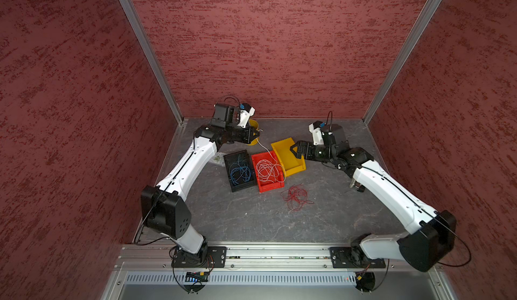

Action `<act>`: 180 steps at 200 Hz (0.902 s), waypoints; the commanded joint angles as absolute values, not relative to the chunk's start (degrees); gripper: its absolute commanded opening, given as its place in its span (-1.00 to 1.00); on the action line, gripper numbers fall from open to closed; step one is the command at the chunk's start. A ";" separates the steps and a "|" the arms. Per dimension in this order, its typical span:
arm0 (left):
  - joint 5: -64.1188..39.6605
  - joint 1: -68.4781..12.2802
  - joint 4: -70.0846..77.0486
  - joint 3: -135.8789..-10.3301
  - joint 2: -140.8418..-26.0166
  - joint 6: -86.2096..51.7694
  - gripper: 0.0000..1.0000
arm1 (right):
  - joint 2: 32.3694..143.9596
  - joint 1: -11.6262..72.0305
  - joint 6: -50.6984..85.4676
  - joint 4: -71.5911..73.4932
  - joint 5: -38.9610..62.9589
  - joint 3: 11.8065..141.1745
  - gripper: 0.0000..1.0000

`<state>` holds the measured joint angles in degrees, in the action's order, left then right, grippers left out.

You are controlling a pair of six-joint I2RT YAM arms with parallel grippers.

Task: Untangle and sort cables by color
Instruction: Place the cable in the bin.

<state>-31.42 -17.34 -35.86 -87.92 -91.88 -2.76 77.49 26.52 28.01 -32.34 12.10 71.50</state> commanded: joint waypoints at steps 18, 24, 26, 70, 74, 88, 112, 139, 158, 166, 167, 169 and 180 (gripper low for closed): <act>-30.74 -17.18 -33.64 -85.46 -94.71 -0.95 -1.00 | 78.05 26.02 28.65 -30.93 13.89 71.81 0.96; -30.43 -17.31 -33.50 -84.90 -94.97 -0.93 -1.00 | 77.92 26.10 28.65 -30.97 13.89 71.74 0.97; -30.19 -17.31 -33.42 -84.77 -95.09 -0.94 -1.00 | 77.82 26.10 28.70 -30.97 13.89 71.72 0.97; -22.52 -19.46 -35.43 -82.92 -96.74 1.56 -1.00 | 77.49 26.12 29.41 -30.41 15.55 70.23 0.96; -21.28 -19.88 -35.84 -82.97 -97.04 1.97 -1.00 | 77.48 26.10 29.51 -30.53 15.64 70.06 0.97; -18.13 -21.44 -37.54 -83.41 -98.24 3.87 -1.00 | 77.42 26.13 29.76 -30.33 15.76 69.62 0.97; -15.37 -24.02 -38.55 -83.41 -100.41 5.77 -1.00 | 77.29 26.12 29.71 -30.34 16.00 69.26 0.97; -14.59 -25.83 -38.45 -83.58 -103.44 5.75 -1.00 | 77.02 26.16 29.88 -30.53 16.08 69.01 0.97; -14.21 -26.29 -38.23 -83.76 -105.71 5.40 -1.00 | 76.63 26.12 29.83 -30.76 15.85 68.91 0.97; -14.01 -26.66 -38.29 -83.76 -106.52 5.46 -1.00 | 76.42 26.12 29.67 -30.98 15.66 68.95 0.96; -14.03 -26.69 -38.30 -83.80 -106.61 5.46 -1.00 | 76.40 26.11 29.64 -31.00 15.65 68.97 0.97; -14.03 -26.76 -38.27 -83.84 -106.79 5.49 -1.00 | 76.34 26.15 29.63 -31.09 15.60 68.92 0.97; -13.80 -27.14 -38.04 -83.72 -107.63 5.51 -1.00 | 76.16 26.09 29.46 -31.51 15.39 68.91 0.97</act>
<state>-15.31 -26.50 -37.95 -83.24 -106.00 4.60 77.73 26.50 29.61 -31.55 15.33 70.41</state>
